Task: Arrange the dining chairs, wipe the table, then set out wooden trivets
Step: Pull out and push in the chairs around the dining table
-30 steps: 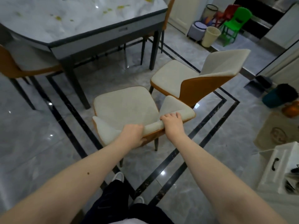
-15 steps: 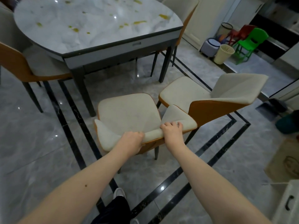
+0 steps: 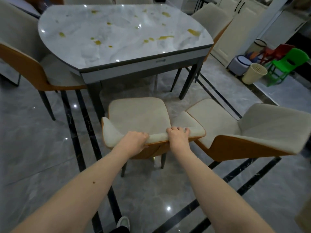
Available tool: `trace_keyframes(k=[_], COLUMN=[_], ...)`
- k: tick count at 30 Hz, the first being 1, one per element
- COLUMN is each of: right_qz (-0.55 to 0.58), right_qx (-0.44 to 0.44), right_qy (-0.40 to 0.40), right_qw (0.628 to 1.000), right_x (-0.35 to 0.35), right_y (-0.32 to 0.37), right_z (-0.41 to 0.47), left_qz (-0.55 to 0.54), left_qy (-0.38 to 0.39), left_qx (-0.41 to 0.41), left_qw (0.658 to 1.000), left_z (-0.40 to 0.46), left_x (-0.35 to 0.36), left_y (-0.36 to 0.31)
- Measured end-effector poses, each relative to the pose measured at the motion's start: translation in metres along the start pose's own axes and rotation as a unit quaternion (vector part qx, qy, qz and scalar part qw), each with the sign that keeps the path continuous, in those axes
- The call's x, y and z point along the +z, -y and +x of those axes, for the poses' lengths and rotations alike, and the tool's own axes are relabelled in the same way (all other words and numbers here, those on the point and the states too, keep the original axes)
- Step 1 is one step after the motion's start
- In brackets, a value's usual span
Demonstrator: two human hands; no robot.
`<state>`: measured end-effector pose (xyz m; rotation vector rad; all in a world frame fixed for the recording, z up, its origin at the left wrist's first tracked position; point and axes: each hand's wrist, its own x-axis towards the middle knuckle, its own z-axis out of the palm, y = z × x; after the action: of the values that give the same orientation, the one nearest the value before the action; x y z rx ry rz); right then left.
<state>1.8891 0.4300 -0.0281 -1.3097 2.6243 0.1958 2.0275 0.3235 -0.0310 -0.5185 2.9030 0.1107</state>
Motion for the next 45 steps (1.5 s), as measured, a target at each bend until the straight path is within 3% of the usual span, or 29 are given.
trace_keyframes(k=[20, 27, 41, 45], right_qz=[-0.041, -0.027, -0.004, 0.003], right_qx=[-0.092, -0.113, -0.094, -0.121], right_qy=[0.026, -0.005, -0.054, -0.094], right_qw=[0.995, 0.993, 0.994, 0.988], right_x=[-0.051, -0.052, -0.054, -0.049], right_y=[-0.045, -0.039, -0.031, -0.043], right_z=[0.171, 0.205, 0.216, 0.194], left_qz=[0.003, -0.020, -0.012, -0.045], left_qy=[-0.022, -0.020, -0.046, -0.030], left_qx=[-0.076, -0.085, -0.072, -0.121], left_qw=[0.997, 0.996, 0.996, 0.991], left_z=[0.147, 0.168, 0.181, 0.180], left_x=[-0.032, -0.038, -0.042, -0.044], left_y=[0.044, 0.069, 0.085, 0.076])
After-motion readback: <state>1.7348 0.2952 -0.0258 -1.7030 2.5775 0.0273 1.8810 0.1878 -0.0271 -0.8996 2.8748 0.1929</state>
